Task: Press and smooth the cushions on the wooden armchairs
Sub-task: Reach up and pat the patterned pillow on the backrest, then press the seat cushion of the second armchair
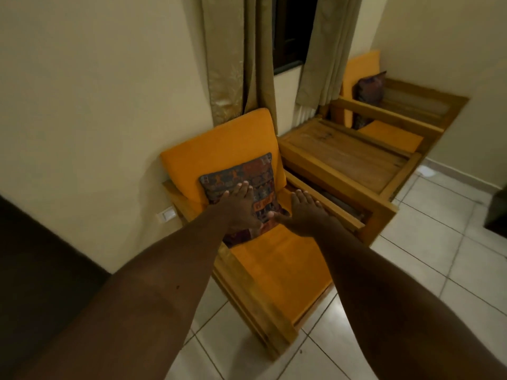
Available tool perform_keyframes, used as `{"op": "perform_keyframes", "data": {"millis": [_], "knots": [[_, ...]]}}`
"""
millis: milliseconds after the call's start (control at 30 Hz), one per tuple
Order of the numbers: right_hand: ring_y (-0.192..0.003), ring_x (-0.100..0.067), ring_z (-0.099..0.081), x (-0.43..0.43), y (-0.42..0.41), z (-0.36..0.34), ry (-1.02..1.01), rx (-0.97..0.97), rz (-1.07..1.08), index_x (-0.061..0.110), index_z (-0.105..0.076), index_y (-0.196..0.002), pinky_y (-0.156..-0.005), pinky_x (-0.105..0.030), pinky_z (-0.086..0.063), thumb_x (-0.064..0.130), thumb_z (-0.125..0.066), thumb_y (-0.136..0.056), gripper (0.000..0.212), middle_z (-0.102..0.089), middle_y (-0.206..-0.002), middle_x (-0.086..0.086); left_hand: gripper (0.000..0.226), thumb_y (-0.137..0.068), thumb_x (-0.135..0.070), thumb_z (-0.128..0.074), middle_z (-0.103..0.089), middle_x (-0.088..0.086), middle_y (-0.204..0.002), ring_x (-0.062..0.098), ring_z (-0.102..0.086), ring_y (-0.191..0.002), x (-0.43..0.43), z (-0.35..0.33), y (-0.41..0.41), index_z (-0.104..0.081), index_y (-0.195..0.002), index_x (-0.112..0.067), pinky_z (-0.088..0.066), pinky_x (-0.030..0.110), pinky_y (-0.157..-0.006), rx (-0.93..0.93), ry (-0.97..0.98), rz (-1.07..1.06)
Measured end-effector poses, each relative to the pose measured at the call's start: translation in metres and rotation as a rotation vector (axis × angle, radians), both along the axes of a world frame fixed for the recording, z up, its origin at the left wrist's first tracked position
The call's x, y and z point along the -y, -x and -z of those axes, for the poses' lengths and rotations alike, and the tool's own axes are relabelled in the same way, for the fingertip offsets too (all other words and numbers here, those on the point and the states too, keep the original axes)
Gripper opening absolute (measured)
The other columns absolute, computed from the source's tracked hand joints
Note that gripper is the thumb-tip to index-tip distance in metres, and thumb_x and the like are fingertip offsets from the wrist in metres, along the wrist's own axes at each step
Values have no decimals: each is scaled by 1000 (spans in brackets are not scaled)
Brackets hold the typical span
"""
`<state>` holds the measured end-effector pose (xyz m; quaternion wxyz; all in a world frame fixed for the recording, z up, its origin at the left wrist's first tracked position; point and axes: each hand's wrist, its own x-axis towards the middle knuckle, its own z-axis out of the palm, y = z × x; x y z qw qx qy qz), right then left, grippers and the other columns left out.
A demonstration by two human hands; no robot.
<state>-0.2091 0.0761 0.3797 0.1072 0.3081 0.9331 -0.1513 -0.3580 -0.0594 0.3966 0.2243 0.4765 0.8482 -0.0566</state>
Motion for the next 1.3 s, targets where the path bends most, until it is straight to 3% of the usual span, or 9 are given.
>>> {"op": "perform_keyframes", "data": {"millis": [200, 500, 733, 967, 1133, 1300], "knots": [[-146, -29, 5, 18, 3, 2, 28, -1, 203, 11, -1, -151, -116, -53, -4, 87, -25, -74, 111, 3, -161, -11, 118, -85, -69, -55, 29, 7, -164, 26, 21, -153, -5, 7, 40, 21, -154, -11, 0, 54, -125, -25, 31, 175], [-147, -28, 4, 117, 5, 23, -27, -31, 431, 11, -4, -151, -116, -52, -5, 84, -27, -77, 107, -2, -161, -11, 110, -91, -60, -55, 26, 11, -165, 29, 20, -153, 42, 24, 65, 18, -155, -7, 0, 53, -124, 64, 39, 481], [-146, -29, 4, 165, -4, 66, -26, 7, 487, 12, -5, -151, -117, -54, -7, 89, -24, -70, 114, -4, -161, -11, 110, -91, -62, -51, 25, 12, -165, 30, 19, -154, 63, 61, 69, 18, -154, -6, 2, 51, -124, 41, 36, 663], [-146, -34, 1, 181, -34, 144, -14, 76, 485, 11, -3, -150, -115, -56, -7, 87, -39, -69, 117, -5, -161, -14, 116, -86, -69, -51, 23, 12, -166, 30, 19, -153, 63, 152, 81, 18, -155, -7, 4, 51, -123, 4, -4, 758], [-146, -33, 0, 183, -43, 197, -52, 105, 429, 11, -1, -150, -116, -55, -3, 90, -51, -57, 133, -5, -161, -13, 137, -67, -88, -50, 18, 14, -167, 31, 18, -154, 58, 207, 93, 16, -155, -5, 4, 52, -123, -112, -57, 796], [-146, -33, -1, 175, -34, 231, -99, 62, 431, 9, -3, -150, -117, -55, -5, 89, -57, -53, 136, -9, -161, -13, 146, -60, -88, -59, 17, 15, -167, 32, 17, -154, 43, 237, 90, 16, -154, -4, 5, 52, -124, -187, -46, 862]]}}
